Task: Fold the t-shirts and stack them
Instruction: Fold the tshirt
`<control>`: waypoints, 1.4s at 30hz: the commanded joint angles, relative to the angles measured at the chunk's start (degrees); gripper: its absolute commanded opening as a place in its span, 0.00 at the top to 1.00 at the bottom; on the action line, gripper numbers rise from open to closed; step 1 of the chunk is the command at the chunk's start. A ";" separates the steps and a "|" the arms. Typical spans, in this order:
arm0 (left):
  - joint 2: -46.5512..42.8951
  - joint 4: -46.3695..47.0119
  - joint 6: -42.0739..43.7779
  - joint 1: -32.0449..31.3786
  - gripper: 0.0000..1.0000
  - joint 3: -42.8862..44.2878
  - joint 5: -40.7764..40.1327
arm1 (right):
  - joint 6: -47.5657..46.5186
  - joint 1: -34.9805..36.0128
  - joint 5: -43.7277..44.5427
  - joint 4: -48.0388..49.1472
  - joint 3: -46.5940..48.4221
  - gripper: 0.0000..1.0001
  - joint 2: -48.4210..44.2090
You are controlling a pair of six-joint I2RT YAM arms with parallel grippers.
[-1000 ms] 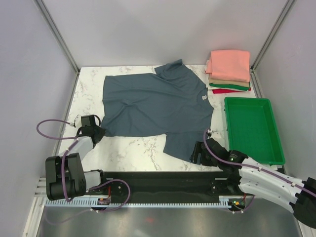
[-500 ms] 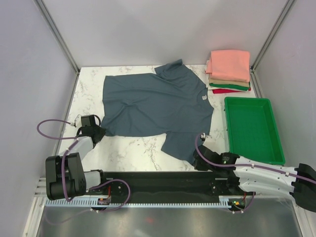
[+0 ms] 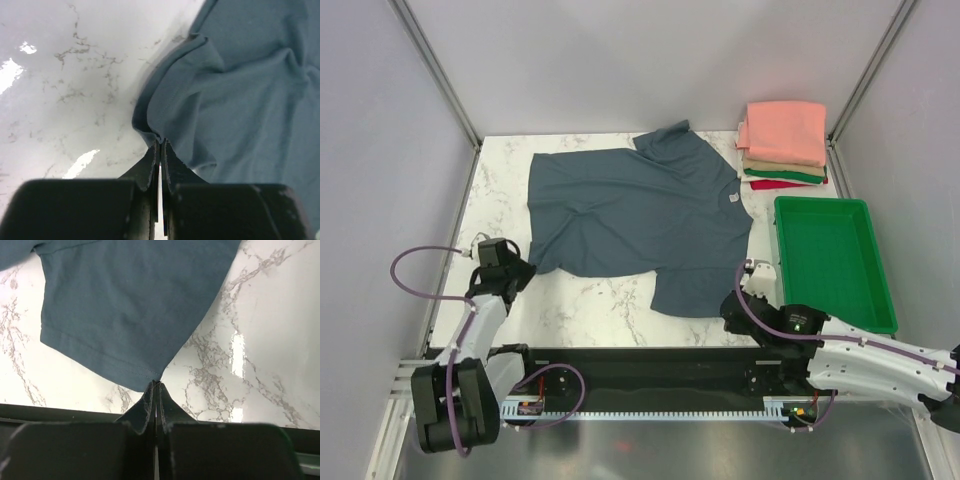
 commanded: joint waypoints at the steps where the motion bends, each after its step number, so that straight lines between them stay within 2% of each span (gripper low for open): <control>1: -5.70 -5.63 1.11 0.06 0.98 1.80 3.73 | 1.83 1.38 4.91 -3.80 2.21 1.00 -1.74; 4: -9.40 -11.17 1.64 0.14 0.98 4.78 2.77 | 2.19 2.79 8.33 -4.15 3.35 1.00 -2.53; 9: -10.12 -21.44 4.18 0.15 0.98 12.59 2.15 | -1.05 3.05 13.26 -4.41 9.39 1.00 -0.34; 19: -8.80 -25.95 7.00 0.32 0.98 18.24 2.07 | -13.88 2.61 29.17 -0.03 20.48 1.00 11.17; 23: -2.40 -24.81 8.06 0.32 0.98 20.86 5.04 | -24.58 -3.00 26.20 8.75 22.86 1.00 17.14; 27: 3.85 -23.75 8.67 0.50 0.98 23.77 6.11 | -30.92 -11.78 20.22 18.50 24.26 1.00 20.58; 34: 13.95 -22.17 7.97 0.93 0.98 30.09 3.47 | -38.04 -19.62 15.56 24.76 32.43 1.00 30.15; 42: 27.21 -22.08 6.66 1.90 0.98 39.15 2.85 | -43.95 -27.44 10.82 25.82 46.67 1.00 43.77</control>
